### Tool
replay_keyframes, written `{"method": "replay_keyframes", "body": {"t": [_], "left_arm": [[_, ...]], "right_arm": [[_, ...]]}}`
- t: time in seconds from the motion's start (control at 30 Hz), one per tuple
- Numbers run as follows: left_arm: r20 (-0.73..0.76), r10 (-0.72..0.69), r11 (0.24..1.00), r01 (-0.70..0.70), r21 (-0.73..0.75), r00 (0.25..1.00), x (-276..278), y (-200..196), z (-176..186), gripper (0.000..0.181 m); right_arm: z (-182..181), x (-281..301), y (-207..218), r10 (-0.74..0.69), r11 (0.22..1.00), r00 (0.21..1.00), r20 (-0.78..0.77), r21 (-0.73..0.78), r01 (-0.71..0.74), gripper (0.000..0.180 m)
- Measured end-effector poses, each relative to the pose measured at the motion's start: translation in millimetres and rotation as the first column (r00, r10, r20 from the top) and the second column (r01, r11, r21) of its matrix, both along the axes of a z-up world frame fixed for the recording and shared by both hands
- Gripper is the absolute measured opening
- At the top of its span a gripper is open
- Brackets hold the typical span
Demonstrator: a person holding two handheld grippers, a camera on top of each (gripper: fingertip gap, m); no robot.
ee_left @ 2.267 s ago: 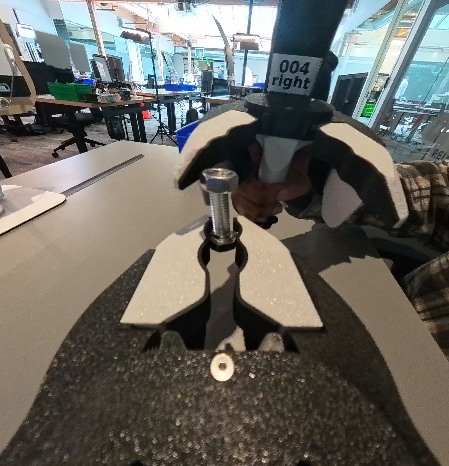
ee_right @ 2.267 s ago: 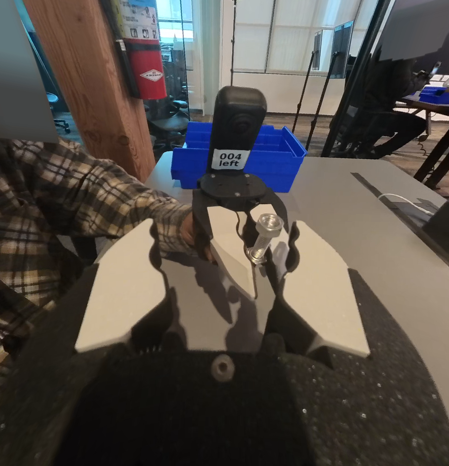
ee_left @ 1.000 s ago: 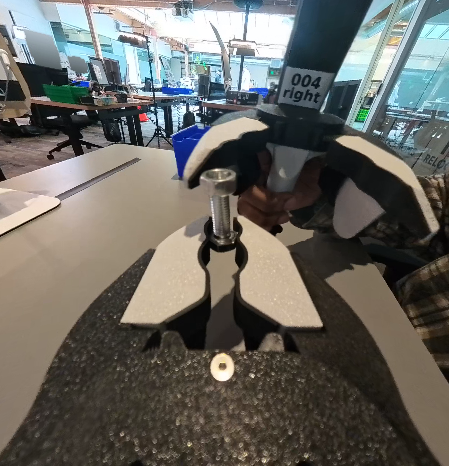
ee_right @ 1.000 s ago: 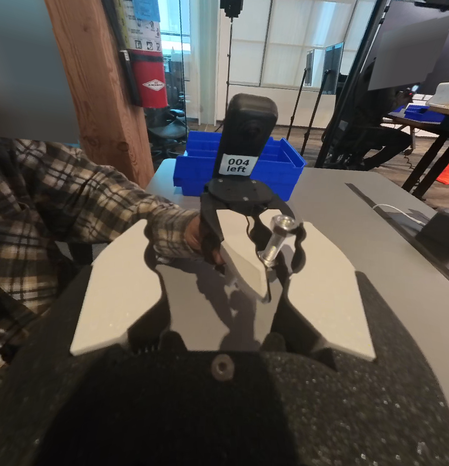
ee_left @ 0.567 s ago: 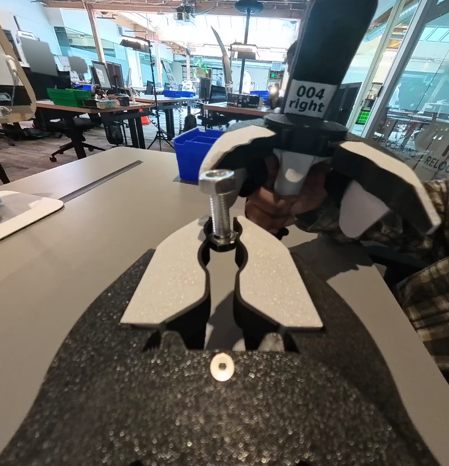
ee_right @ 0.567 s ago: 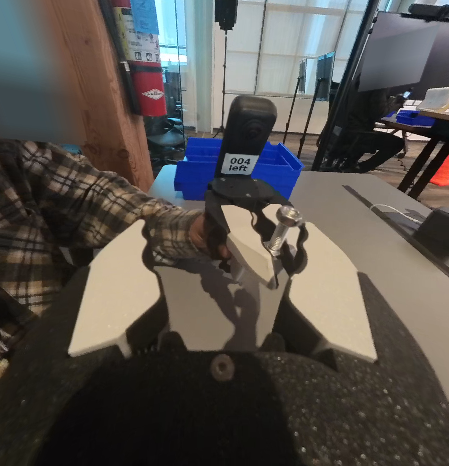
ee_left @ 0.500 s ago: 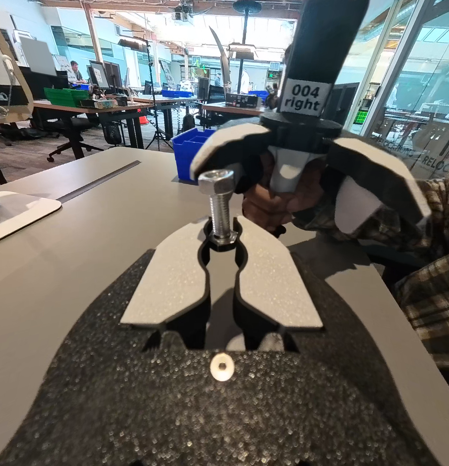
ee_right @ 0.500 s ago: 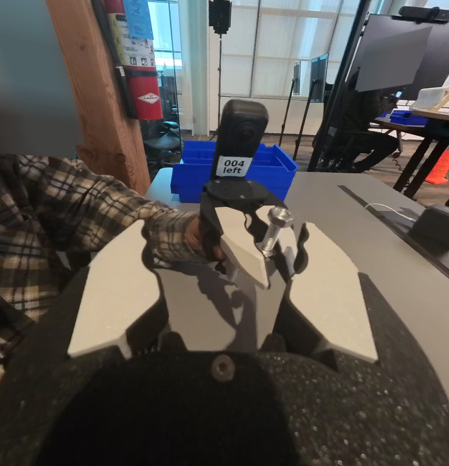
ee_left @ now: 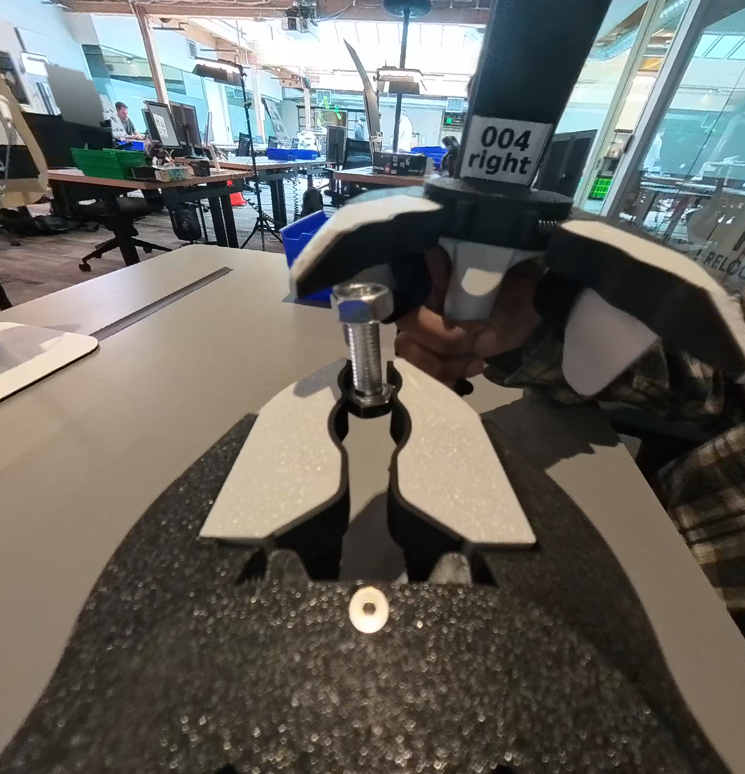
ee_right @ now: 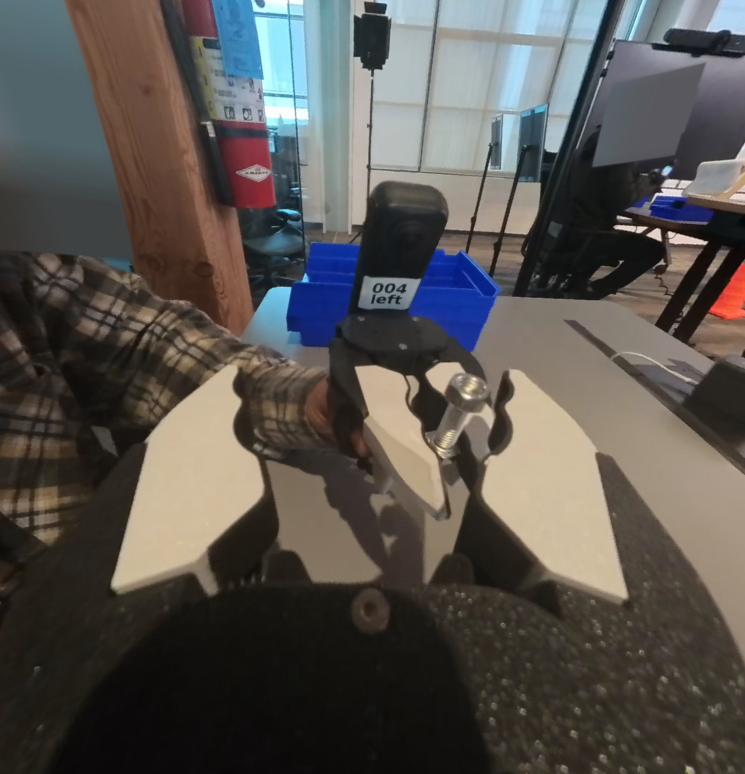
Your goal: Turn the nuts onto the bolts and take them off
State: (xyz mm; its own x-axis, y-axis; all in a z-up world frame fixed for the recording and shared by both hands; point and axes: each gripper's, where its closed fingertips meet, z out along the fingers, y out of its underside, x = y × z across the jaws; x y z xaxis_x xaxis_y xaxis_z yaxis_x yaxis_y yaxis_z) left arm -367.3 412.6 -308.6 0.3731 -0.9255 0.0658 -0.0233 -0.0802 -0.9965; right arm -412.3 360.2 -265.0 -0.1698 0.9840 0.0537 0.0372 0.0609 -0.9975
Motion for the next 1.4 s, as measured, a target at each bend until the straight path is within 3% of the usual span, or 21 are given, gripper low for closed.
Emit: {"method": "replay_keyframes", "body": {"t": [0.27,0.47,0.63,0.8,1.03,1.23,1.4], "left_arm": [[0.001,0.002,1.0,-0.003,0.003,1.0,-2.0,0.5,1.0,0.015],[-0.003,0.008,1.0,-0.008,0.003,1.0,-0.9,-0.2,0.7,0.015],[0.005,0.011,1.0,-0.011,0.0,1.0,-4.5,1.8,2.1,0.015],[0.0,0.007,1.0,-0.007,0.009,1.0,-0.1,-1.0,2.6,0.015],[0.007,0.027,1.0,-0.027,0.0,1.0,-8.5,4.2,4.0,0.015],[-0.004,0.019,1.0,-0.019,0.013,1.0,-3.8,0.4,3.9,0.015],[-0.005,0.019,1.0,-0.019,0.001,1.0,-5.7,2.4,2.7,0.015]], "right_arm": [[0.1,12.3,0.7,-0.05,0.999,0.999,-0.015,-0.003,0.05,0.112],[-6.5,5.6,-10.9,-0.009,1.0,1.0,0.007,-0.014,0.009,0.116],[-0.6,16.9,-2.9,-0.055,0.998,0.998,-0.024,-0.017,0.055,0.111],[-1.9,0.3,-5.3,0.001,0.999,1.0,-0.019,-0.041,-0.002,0.113],[1.3,12.6,-2.4,-0.073,0.997,0.997,-0.027,-0.001,0.073,0.113],[-7.8,-2.9,-8.9,-0.014,0.999,1.0,-0.014,-0.038,0.014,0.115],[-12.8,11.3,-2.1,-0.077,0.997,0.997,-0.012,-0.024,0.077,0.114]]}}
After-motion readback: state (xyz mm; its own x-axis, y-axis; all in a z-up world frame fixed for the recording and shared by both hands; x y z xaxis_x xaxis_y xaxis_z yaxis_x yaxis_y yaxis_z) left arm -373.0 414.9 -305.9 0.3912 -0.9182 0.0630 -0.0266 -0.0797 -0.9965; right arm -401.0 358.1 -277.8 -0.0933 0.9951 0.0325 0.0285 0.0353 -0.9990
